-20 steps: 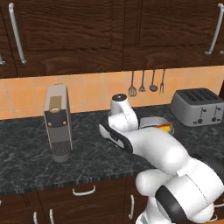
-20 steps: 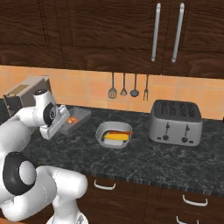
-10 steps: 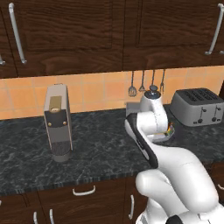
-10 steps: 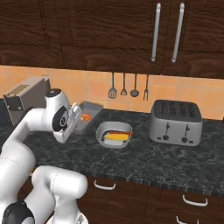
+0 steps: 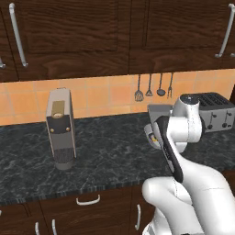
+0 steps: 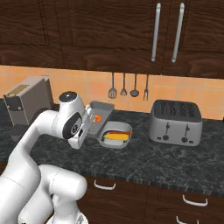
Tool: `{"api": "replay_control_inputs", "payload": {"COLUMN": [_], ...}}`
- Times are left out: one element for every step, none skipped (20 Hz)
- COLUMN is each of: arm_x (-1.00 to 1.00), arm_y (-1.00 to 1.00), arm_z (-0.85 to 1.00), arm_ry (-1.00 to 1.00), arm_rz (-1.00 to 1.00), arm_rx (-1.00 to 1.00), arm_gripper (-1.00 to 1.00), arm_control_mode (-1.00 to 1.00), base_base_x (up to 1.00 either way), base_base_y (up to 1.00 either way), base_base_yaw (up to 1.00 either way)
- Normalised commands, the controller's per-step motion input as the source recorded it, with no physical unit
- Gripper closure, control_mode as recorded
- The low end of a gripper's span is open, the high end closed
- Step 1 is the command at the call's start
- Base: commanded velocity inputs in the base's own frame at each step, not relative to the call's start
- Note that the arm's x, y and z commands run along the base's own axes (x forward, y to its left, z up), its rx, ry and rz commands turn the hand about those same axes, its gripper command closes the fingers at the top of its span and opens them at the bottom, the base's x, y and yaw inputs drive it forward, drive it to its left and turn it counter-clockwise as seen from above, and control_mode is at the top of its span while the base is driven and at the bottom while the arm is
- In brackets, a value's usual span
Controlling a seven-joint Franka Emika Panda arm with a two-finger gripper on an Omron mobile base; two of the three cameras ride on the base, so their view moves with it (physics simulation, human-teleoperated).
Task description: Take the meat container that has the shrimp and place it on the second highest rack of the freezer. Then take the vegetable container that has the carrot and corn and place it on the highest rack of the freezer.
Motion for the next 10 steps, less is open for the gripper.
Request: {"api": "replay_control_inputs", "payload": {"arm_x": [-0.29, -0.32, -0.24, -0.29, -0.25, -0.29, -0.34, -0.36, -0.28, -0.19], "arm_y": [-0.3, 0.0, 0.0, 0.0, 0.28, 0.41, 0.44, 0.55, 0.53, 0.44], "arm_z": [0.23, 0.19, 0.19, 0.24, 0.26, 0.24, 0.24, 0.28, 0.2, 0.26], "arm_ry": [0.0, 0.0, 0.0, 0.04, 0.04, 0.06, 0.05, 0.0, 0.0, 0.0], "arm_rz": [0.01, 0.05, 0.07, 0.11, 0.09, 0.07, 0.07, 0.12, 0.17, 0.16], "arm_rx": [0.0, 0.0, 0.0, 0.0, 0.0, 0.0, 0.0, 0.0, 0.0, 0.0], "arm_gripper": [1.0, 1.0, 1.0, 1.0, 1.0, 1.0, 1.0, 1.0, 1.0, 1.0], "arm_control_mode": [-1.0, -1.0, -1.0, -1.0, -1.0, -1.0, -1.0, -1.0, -1.0, -1.0], "base_base_x": [0.0, 0.0, 0.0, 0.0, 0.0, 0.0, 0.0, 0.0, 0.0, 0.0], "base_base_y": [0.0, 0.0, 0.0, 0.0, 0.0, 0.0, 0.0, 0.0, 0.0, 0.0], "base_base_yaw": [0.0, 0.0, 0.0, 0.0, 0.0, 0.0, 0.0, 0.0, 0.0, 0.0]}}
